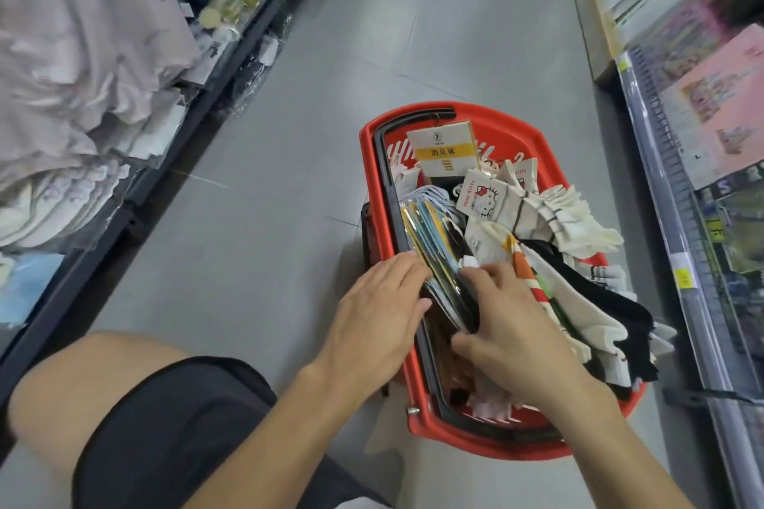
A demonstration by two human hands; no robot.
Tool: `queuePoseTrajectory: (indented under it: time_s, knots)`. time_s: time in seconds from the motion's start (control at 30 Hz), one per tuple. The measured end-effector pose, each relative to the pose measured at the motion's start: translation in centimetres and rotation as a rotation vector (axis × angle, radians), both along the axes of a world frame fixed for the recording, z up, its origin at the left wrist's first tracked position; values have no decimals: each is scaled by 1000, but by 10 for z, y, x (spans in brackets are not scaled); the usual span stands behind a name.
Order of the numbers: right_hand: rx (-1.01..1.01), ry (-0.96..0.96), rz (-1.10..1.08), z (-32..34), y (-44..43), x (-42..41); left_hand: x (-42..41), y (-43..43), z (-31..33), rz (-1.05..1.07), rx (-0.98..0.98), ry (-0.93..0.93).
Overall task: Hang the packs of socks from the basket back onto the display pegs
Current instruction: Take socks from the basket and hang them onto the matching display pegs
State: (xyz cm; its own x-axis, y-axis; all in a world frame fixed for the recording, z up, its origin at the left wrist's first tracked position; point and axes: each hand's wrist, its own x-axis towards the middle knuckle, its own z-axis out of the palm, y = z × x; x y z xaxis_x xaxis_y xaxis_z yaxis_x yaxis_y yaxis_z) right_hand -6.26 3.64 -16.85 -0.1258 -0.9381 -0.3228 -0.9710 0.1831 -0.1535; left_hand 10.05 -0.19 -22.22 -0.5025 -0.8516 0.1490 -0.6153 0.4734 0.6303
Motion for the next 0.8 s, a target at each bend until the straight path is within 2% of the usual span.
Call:
queuePoseTrajectory:
  time_s: [0.17,0.3,0.4,0.5,0.6,0.67,0.8]
  knots:
    - [-124,218,-44,-3,-15,6,-3,4,-1,13,-34,-17]
    - [-9,329,-65,-6,-43,2,-3,3,1,12,10,12]
    - [54,253,-72,3,-65,-4,-2,5,2,-5,49,28]
    - [-20,115,-129,22,-64,-13,0,5,5,1,220,98]
    - [-162,20,-124,46,-43,-6,3,5,14,31,412,263]
    - [-283,49,-70,67,-29,11,6,6,28,50,511,414]
    - [-484,38,15,115,-4,68,22,11,84,20,763,823]
